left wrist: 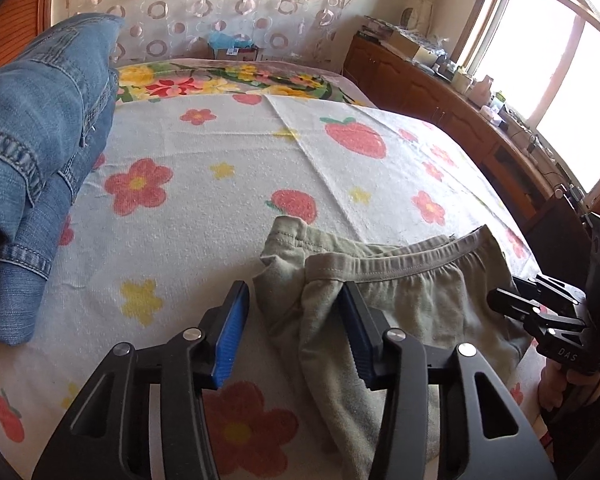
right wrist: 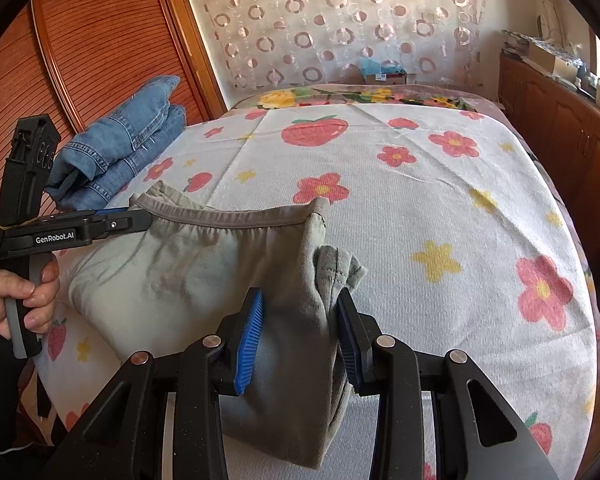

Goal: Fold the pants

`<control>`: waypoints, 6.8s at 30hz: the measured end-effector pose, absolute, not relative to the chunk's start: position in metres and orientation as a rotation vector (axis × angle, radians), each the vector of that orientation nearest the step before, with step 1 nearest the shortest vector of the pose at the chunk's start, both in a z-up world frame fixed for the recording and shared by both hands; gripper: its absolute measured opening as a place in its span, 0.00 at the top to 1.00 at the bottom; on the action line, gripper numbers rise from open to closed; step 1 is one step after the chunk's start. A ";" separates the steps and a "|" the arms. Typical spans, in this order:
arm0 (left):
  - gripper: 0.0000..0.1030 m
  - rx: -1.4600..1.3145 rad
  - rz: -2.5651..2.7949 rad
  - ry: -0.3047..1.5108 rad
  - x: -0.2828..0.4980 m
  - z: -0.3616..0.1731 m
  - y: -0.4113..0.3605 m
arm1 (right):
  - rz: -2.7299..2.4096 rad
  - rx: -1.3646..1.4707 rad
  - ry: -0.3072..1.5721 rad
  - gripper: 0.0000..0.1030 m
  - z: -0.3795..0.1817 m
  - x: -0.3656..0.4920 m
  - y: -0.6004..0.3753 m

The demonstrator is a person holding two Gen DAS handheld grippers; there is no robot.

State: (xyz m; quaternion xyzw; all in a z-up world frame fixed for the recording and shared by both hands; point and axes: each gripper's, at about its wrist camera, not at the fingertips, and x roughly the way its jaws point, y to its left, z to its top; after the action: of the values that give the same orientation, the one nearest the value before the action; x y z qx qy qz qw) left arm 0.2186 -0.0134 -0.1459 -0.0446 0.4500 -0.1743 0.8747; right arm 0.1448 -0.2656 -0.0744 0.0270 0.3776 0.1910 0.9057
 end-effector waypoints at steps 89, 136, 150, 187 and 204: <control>0.89 -0.154 0.075 0.488 0.221 -0.019 0.192 | 0.858 -0.251 0.409 0.92 0.033 0.422 -0.088; 0.51 -0.146 0.064 0.658 0.224 -0.076 0.165 | 0.883 -0.150 0.589 0.75 -0.003 0.491 -0.048; 0.49 -0.091 0.097 0.623 0.207 -0.049 0.162 | 0.866 -0.145 0.512 0.75 0.020 0.412 -0.076; 0.13 -0.042 0.091 0.579 0.151 -0.025 0.127 | 0.725 -0.099 0.463 0.48 0.029 0.296 -0.134; 0.13 -0.030 -0.009 0.580 0.141 -0.026 0.083 | 0.566 -0.064 0.495 0.37 0.026 0.227 -0.166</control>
State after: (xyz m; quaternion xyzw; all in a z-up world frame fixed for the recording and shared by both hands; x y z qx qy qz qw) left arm 0.1410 0.0826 -0.0260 -0.0146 0.2857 -0.0044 0.9582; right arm 0.2271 -0.1663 0.0264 -0.0311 0.2417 0.2763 0.9297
